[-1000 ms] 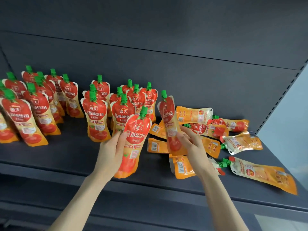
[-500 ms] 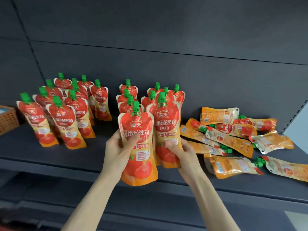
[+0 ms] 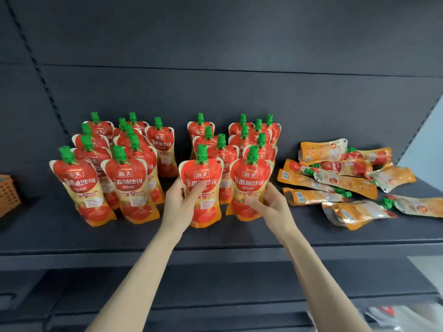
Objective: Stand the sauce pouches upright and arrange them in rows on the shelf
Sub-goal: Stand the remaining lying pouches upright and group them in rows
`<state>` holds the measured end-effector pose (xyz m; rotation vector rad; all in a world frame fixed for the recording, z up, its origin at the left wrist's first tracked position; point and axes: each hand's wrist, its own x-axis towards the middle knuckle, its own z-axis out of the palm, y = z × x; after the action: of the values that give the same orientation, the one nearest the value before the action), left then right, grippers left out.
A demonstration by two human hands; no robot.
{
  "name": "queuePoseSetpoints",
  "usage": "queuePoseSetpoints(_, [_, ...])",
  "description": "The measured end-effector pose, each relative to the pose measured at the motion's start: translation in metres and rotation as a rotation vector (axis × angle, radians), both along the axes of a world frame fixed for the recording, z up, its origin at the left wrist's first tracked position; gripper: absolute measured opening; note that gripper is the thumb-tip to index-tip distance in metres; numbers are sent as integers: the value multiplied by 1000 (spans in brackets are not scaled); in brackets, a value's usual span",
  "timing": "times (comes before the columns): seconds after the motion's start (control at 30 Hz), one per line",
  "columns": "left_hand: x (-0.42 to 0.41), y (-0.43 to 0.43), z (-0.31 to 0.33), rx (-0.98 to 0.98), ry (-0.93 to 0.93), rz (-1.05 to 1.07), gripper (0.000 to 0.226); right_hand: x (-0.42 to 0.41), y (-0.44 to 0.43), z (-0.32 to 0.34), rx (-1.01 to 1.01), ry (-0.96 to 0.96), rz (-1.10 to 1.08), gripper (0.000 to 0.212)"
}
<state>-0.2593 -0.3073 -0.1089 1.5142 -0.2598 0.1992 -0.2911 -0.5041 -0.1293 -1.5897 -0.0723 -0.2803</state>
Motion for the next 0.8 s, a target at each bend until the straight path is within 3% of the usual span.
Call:
queuePoseSetpoints(0.17, [11, 2, -17, 48, 61, -114, 34, 10, -4, -13, -66, 50, -23, 40])
queuePoseSetpoints(0.27, [11, 8, -34, 262, 72, -130, 48, 13, -4, -24, -188, 83, -71, 51])
queuePoseSetpoints(0.57, [16, 10, -50, 291, 59, -49, 44, 11, -1, -31, -289, 86, -224, 45])
queuePoseSetpoints(0.8, [17, 6, -53, 347, 47, -2, 41, 11, -2, -33, -331, 90, -213, 53])
